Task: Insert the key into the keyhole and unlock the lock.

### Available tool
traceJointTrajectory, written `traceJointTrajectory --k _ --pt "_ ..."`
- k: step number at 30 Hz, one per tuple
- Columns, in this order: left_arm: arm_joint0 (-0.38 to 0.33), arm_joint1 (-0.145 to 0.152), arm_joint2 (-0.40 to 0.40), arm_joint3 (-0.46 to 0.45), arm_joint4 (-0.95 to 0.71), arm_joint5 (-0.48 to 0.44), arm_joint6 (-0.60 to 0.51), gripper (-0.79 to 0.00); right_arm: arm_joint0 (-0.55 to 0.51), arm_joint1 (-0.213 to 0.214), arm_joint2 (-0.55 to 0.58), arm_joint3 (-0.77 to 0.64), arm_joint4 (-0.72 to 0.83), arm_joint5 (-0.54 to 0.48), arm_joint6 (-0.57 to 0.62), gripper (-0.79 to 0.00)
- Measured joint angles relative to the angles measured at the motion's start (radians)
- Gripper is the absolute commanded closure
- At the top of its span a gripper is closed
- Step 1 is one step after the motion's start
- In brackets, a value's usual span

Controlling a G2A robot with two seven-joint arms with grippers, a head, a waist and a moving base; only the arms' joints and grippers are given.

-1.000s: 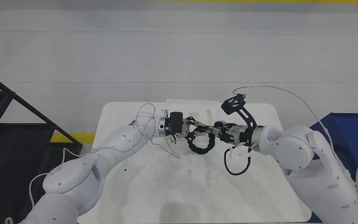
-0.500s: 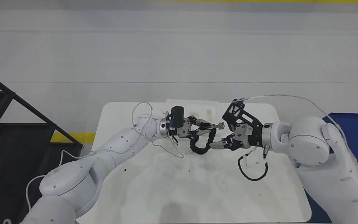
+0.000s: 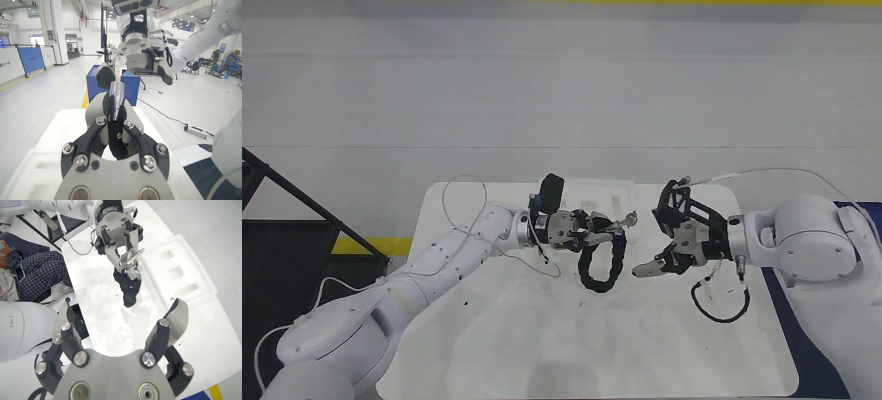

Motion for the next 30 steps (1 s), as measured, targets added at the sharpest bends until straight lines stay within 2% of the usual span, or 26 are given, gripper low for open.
traceJointTrajectory --k 4,9,15,18,21,25,30 --pt "-0.020 0.018 0.066 -0.014 -0.029 0.001 -0.001 0.000 0.003 0.002 -0.007 0.051 0.085 -0.033 -0.034 -0.785" --pt "-0.068 0.039 0.135 -0.035 -0.076 0.001 -0.022 0.000 0.003 0.002 -0.007 0.049 0.078 -0.031 -0.032 -0.785" --pt "-0.086 0.062 0.145 -0.066 -0.119 0.001 -0.097 0.000 0.001 0.002 -0.007 0.048 0.077 -0.030 -0.035 -0.785" --pt "-0.085 0.073 0.145 -0.086 -0.151 0.001 -0.134 0.000 -0.008 0.005 -0.008 0.032 0.026 -0.051 -0.058 -0.785" --pt "-0.082 0.083 0.145 -0.104 -0.188 0.001 -0.176 0.000 0.000 0.014 -0.029 0.006 -0.066 -0.119 -0.119 -0.785" --pt "-0.080 0.094 0.145 -0.127 -0.230 0.001 -0.230 0.000 0.041 0.051 -0.104 0.034 -0.246 -0.238 -0.239 -0.785" --pt "-0.080 0.105 0.145 -0.143 -0.275 0.001 -0.286 0.000 0.092 0.095 -0.137 0.106 -0.383 -0.466 -0.473 -0.785"
